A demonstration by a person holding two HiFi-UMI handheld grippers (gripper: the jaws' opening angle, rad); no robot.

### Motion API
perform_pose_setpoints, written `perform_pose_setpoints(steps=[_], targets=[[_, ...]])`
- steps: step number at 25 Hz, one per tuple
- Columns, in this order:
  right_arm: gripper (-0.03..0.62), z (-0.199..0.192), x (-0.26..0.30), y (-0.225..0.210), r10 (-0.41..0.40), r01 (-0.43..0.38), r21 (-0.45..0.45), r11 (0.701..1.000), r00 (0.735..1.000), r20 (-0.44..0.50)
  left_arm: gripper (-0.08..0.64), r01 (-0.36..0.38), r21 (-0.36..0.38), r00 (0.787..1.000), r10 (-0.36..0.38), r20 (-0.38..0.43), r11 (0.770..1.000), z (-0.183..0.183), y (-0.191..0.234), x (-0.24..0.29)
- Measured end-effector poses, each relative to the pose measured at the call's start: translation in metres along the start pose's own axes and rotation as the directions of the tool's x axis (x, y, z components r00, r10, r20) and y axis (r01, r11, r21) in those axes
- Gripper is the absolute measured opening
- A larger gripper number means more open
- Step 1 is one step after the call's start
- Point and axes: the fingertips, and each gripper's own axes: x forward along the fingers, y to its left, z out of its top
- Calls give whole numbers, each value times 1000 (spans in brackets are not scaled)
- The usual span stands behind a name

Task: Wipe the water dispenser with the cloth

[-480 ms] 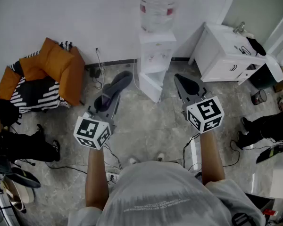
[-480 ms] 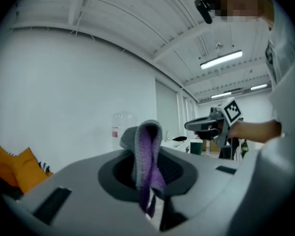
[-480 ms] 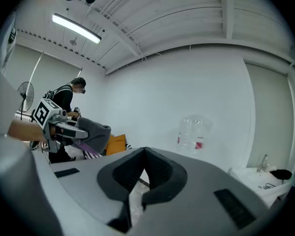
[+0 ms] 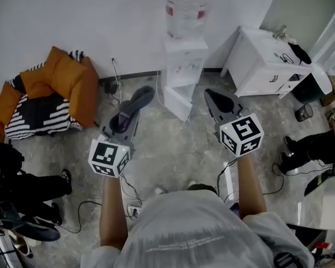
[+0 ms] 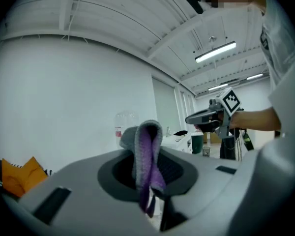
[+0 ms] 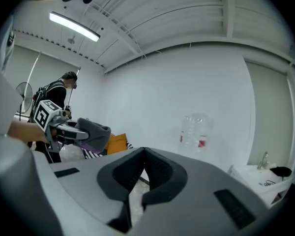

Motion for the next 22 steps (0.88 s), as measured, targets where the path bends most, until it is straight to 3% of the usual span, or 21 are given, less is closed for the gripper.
perform_pose_setpoints(steps=[5,10,14,22], targets=[[14,9,5,29,47,-52,137,989,998,45,77,38,26,999,-38,-13,999,-13,11,-17],[14,10,25,47,34,-35,68,997,999,23,77,26,1,999,-26,-24,1000,-25,30,-26],[15,9,47,46,45,-46,67,997,999,16,77,4,-18,999,-4,-41,1000,-33,49,-18],[15,-13,111,2,71,-71,41,997,997,-10,78,-54,-38,995,50,-91,998,-48,90,37]])
